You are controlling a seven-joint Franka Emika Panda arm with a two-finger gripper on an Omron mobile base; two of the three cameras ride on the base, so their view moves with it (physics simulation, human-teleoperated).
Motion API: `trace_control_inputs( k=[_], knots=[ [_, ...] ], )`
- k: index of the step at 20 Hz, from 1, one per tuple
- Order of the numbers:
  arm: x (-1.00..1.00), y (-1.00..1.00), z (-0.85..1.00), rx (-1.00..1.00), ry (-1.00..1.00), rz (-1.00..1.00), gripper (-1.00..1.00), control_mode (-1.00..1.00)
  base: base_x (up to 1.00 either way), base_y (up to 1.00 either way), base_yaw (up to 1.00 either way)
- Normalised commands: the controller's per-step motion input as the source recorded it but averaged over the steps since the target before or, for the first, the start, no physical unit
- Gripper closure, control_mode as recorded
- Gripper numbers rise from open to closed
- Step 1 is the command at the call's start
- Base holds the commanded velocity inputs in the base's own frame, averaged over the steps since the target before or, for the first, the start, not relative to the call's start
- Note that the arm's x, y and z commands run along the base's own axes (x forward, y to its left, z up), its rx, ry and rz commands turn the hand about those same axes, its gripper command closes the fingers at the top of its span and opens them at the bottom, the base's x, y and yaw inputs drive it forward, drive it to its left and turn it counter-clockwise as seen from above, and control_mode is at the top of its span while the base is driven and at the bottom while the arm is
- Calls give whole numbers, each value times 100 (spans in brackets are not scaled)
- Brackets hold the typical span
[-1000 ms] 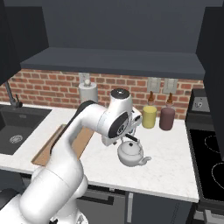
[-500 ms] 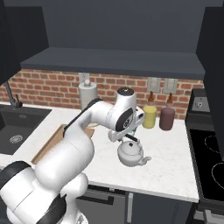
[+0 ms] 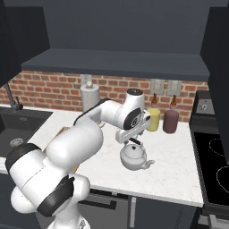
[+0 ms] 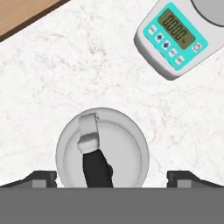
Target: Pick the kettle from the counter and place it on the tray. Then pick the mug from the cabinet and place it on the tray. Then close the cabinet doors.
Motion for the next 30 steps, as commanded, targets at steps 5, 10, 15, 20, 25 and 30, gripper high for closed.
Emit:
trace_control_inputs(
  k=[5, 10, 15, 20, 25, 30],
  knots=[
    [0, -10, -23, 0, 0, 0, -100, -100, 0, 0, 0],
    [0, 0, -17, 0, 0, 1, -100, -100, 0, 0, 0],
    [0, 0, -20, 0, 0, 2, -100, -100, 0, 0, 0],
    [0, 0, -26, 0, 0, 1, 100, -100, 0, 0, 0],
    [0, 0, -14, 0, -1, 0, 100, -100, 0, 0, 0],
    [-7, 0, -5, 0, -2, 0, 100, -100, 0, 0, 0]
  ],
)
